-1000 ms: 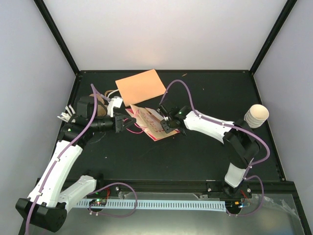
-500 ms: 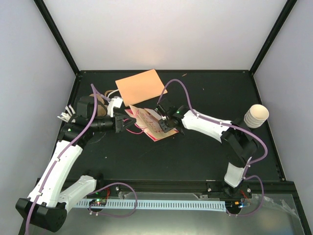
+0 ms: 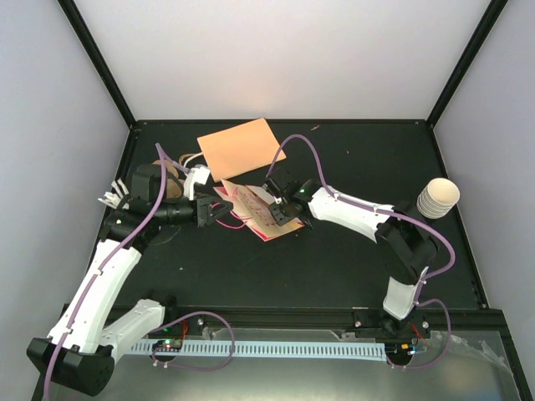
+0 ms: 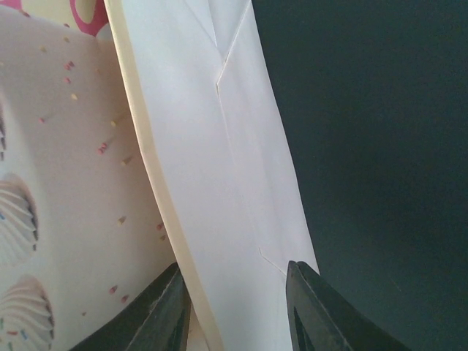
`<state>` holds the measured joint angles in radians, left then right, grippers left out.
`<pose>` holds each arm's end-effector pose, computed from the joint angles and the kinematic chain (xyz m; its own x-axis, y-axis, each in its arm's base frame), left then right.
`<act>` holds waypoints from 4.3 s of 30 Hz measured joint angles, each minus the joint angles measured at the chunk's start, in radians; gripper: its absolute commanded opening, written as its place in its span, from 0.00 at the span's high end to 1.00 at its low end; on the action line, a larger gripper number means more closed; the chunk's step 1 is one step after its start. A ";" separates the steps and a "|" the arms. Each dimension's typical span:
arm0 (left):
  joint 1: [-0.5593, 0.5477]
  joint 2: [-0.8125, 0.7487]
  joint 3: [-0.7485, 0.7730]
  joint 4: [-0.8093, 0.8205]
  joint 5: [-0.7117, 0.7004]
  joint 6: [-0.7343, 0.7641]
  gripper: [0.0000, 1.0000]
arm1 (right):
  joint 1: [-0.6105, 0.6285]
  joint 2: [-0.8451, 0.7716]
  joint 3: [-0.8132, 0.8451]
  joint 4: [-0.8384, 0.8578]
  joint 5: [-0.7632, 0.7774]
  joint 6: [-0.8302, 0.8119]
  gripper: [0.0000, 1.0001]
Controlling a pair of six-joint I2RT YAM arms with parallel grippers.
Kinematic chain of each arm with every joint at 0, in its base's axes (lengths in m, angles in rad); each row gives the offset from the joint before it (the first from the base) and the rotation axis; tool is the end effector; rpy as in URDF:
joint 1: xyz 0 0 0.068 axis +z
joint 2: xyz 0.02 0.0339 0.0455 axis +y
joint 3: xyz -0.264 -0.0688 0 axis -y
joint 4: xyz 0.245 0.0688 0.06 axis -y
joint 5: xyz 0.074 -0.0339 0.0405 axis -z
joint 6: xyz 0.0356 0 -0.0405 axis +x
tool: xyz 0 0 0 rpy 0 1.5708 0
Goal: Pack the takeout coffee
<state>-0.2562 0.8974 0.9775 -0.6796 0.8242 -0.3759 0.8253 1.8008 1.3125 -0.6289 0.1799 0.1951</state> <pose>0.1635 -0.0698 0.3439 -0.7861 -0.0518 -0.6159 0.5050 0.5208 -0.6883 0.2573 0.2694 0.2106 -0.7280 -0.5074 -0.4611 -0.5388 0.8393 -0.0728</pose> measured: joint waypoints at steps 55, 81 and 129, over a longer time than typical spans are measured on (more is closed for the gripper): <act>0.000 0.002 0.000 -0.007 0.012 0.009 0.99 | 0.000 -0.046 -0.043 0.024 -0.016 -0.006 0.99; 0.113 0.011 -0.062 -0.099 -0.261 0.024 0.99 | -0.279 -0.372 -0.391 0.171 -0.389 0.119 0.99; 0.342 -0.003 -0.152 -0.133 -0.116 0.072 0.98 | -0.630 -0.585 -0.701 0.478 -0.882 0.353 0.95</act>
<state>0.0860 0.8944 0.8257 -0.8127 0.7082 -0.3042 0.1955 1.2156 0.6113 -0.1513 -0.7025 0.5484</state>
